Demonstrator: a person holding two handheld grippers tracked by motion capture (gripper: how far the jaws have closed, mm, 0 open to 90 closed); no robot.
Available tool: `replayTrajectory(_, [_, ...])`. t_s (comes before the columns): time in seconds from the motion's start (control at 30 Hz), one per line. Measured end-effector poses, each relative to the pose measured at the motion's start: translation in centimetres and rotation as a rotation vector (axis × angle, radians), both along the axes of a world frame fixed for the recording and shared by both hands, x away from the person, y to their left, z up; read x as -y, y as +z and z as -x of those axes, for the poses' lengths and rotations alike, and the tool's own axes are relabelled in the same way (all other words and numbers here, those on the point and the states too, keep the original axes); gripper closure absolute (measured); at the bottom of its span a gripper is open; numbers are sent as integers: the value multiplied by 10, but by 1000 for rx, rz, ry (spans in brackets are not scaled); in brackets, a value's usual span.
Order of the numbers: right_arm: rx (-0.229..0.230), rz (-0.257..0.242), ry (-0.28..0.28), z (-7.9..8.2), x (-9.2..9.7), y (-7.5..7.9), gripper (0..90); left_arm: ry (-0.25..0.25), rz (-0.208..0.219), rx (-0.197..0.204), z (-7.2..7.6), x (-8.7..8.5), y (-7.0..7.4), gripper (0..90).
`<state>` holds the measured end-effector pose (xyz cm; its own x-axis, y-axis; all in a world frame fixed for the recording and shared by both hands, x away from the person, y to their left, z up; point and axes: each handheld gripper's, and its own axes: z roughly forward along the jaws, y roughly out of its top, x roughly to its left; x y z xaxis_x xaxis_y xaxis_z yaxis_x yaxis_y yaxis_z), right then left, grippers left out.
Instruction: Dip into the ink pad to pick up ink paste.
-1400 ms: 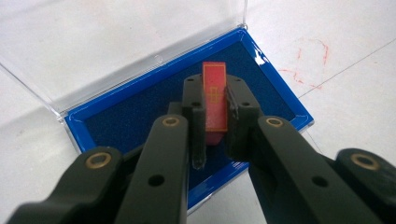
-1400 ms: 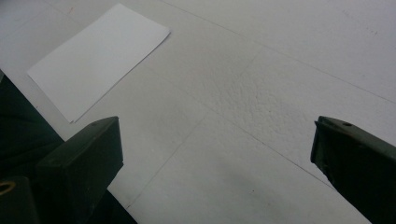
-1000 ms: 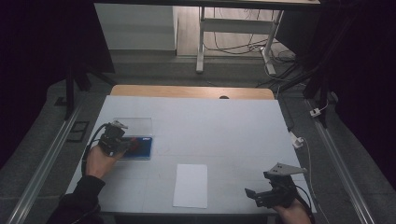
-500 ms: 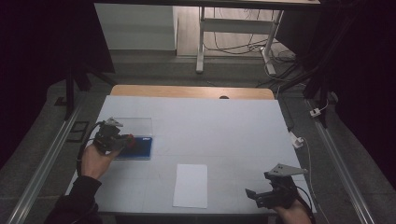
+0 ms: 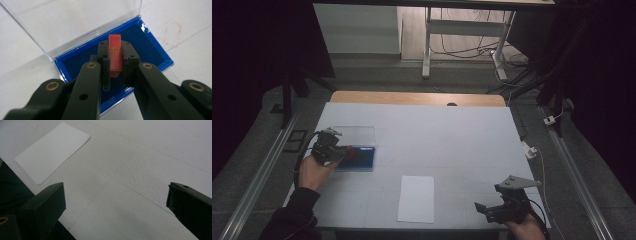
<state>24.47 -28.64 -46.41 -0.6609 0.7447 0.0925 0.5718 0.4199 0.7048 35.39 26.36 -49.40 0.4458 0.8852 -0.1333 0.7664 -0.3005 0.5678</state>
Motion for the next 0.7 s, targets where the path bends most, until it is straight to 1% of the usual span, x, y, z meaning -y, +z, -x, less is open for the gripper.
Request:
replayTrajectory(0.1, [0, -2, 1, 0, 0, 0, 23, 3, -15, -15, -2, 1, -3, 795])
replayTrajectory(0.13, [0, -2, 1, 0, 0, 0, 23, 3, -9, -11, -2, 1, -4, 795])
replayTrajectory(0.17, [-1, -2, 1, 0, 0, 0, 23, 4, -11, -15, -2, 0, -3, 795])
replayTrajectory(0.4, [0, 7, 1, 0, 0, 0, 23, 7, -28, -12, -2, 4, -4, 796])
replayTrajectory(0.5, [-2, 6, 6, 0, -1, 0, 23, 2, -71, 1, 0, 10, -3, 797])
replayTrajectory(0.63, [-1, 8, 8, 0, -1, 0, 23, -7, -162, 34, 3, 23, -3, 796])
replayTrajectory(0.67, [0, 9, 8, 0, -1, 0, 23, -11, -181, 41, 4, 25, -3, 796])
replayTrajectory(0.7, [-2, 10, 8, 0, -1, 0, 23, -11, -188, 44, 4, 26, -3, 796])
